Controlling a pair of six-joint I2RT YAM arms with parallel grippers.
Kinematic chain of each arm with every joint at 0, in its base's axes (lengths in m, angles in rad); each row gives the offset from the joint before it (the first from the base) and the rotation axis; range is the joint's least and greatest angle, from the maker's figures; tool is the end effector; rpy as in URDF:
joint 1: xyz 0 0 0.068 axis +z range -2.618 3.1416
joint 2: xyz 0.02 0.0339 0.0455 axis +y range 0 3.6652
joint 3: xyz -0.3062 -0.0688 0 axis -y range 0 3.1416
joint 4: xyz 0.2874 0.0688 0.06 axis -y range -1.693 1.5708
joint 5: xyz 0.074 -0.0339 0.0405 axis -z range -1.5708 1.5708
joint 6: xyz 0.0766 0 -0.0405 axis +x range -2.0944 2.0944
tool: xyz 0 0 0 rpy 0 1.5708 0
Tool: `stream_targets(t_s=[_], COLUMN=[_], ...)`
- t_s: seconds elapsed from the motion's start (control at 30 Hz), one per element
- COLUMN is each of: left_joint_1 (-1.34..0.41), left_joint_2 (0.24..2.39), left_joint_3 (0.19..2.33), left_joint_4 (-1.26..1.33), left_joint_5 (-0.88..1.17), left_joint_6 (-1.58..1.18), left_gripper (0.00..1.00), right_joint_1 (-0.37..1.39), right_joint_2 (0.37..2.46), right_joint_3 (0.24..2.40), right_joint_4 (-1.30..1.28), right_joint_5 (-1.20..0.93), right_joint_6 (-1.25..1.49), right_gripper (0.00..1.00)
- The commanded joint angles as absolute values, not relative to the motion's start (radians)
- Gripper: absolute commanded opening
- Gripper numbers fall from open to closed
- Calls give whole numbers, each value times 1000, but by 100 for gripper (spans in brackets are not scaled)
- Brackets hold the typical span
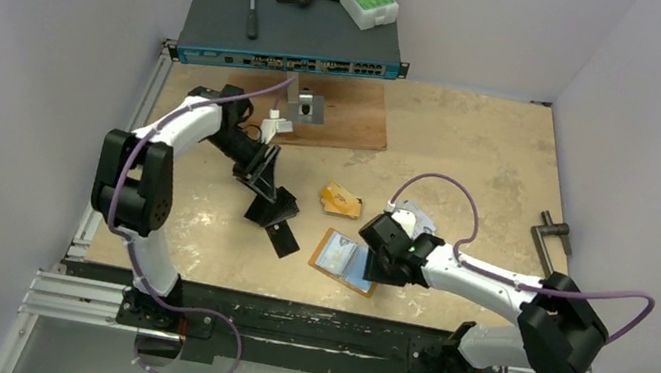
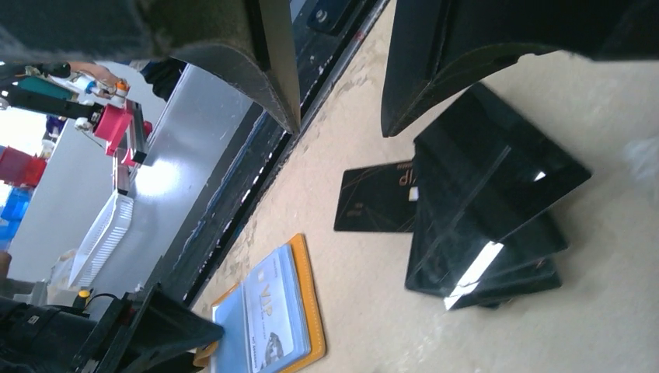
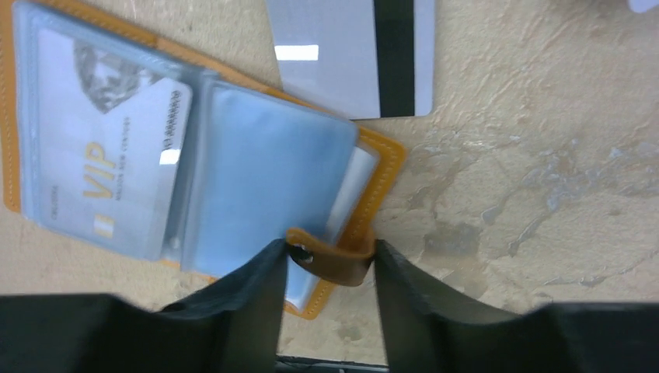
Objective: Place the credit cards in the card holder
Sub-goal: Close the card holder at the center of the board.
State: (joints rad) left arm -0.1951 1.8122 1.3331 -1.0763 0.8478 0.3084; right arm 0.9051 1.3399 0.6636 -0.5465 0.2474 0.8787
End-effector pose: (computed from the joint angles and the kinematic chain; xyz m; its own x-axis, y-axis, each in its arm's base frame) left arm 0.3595 -0.1296 0.2069 -0.8923 0.3810 -0.2422 0.4307 0.5575 -0.7097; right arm 0.1767 0.1946 0.1391 -0.9179 0.0398 -0.3949 -0.0067 0.9933 0.1156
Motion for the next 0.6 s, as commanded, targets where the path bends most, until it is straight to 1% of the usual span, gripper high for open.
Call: stream_targets(t_s=[0.0,0.1,0.17,0.27,0.37,0.4,0.47,0.5,0.57], left_joint_1=[-143,-141,-141,-142,-149,-155,-167,-177,-211], left_joint_2=[1700,1589,1533,1457,1394,1378,1355,1355,1365], left_joint_3=[1331,1254,1235,1225,1209,1199,1173,1161,1136], left_joint_4=[-1210,-1154,-1152,-1150,-1114,-1099,-1065,-1048,-1013], left_joint_5=[858,810,798,780,763,761,774,781,783], left_joint_6=[403,372,357,336,319,316,315,310,299], left_gripper=[42,43,44,44,47,54,80,85,87], right_joint_1=[909,910,910,910,911,911,911,911,911], right_joint_2=[1300,1237,1192,1141,1078,1057,1028,1024,1019], right_joint_3=[698,680,664,647,646,647,655,664,678], right_joint_4=[-526,-517,-508,-505,-505,-505,-509,-517,-525], right_joint_5=[349,365,372,375,371,371,370,364,343], right_joint_6=[904,915,927,944,945,942,930,924,910], right_gripper=[33,24,20,11,9,9,6,4,2])
